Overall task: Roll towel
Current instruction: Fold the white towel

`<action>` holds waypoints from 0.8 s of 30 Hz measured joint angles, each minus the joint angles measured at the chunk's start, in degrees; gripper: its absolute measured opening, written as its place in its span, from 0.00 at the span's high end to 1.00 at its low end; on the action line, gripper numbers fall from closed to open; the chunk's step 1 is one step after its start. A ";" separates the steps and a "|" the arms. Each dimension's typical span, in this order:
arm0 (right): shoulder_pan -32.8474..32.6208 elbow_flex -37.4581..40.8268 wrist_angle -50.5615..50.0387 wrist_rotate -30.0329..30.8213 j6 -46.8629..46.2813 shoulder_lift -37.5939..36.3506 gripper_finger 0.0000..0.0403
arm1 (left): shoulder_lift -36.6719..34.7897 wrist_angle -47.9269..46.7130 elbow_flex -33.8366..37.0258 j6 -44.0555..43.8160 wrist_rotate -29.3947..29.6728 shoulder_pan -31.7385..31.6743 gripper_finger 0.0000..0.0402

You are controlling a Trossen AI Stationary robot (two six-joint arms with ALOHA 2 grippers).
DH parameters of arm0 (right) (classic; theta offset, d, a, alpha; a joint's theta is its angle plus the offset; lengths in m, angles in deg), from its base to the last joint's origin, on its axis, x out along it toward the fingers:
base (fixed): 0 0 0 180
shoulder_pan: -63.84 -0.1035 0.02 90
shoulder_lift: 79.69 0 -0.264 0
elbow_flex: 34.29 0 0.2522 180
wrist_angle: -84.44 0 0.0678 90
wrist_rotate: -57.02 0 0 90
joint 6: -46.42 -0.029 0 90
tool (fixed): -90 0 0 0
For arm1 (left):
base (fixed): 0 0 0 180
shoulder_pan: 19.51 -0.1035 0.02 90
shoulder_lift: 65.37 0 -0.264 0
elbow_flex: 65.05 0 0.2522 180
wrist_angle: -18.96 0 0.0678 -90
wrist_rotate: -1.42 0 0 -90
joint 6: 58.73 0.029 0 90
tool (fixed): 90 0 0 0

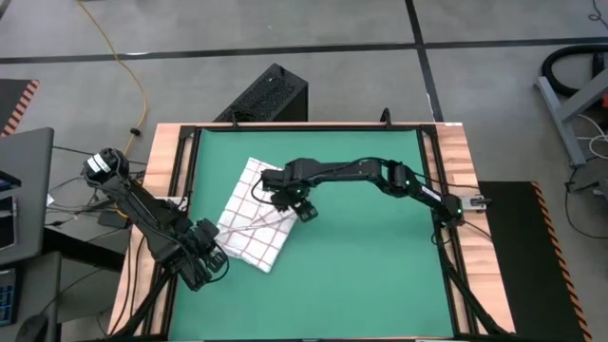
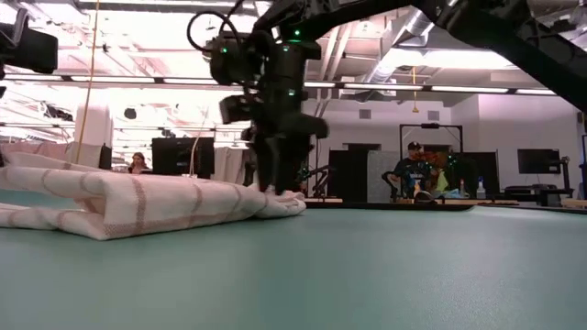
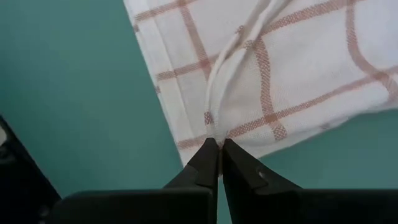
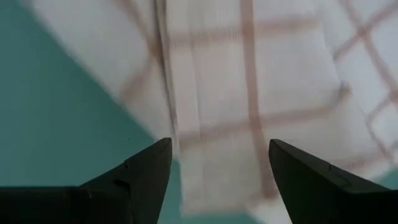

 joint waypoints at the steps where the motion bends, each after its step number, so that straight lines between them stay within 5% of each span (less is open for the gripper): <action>1: 0.07 -0.02 -0.63 1.25 0.96 -0.02 0.28 | 0.00 -0.07 0.00 -0.03 0.21 0.01 1.00; 24: -3.84 4.78 0.72 18.42 8.16 -0.30 0.28 | 0.02 -0.14 0.00 -0.25 1.32 1.38 1.00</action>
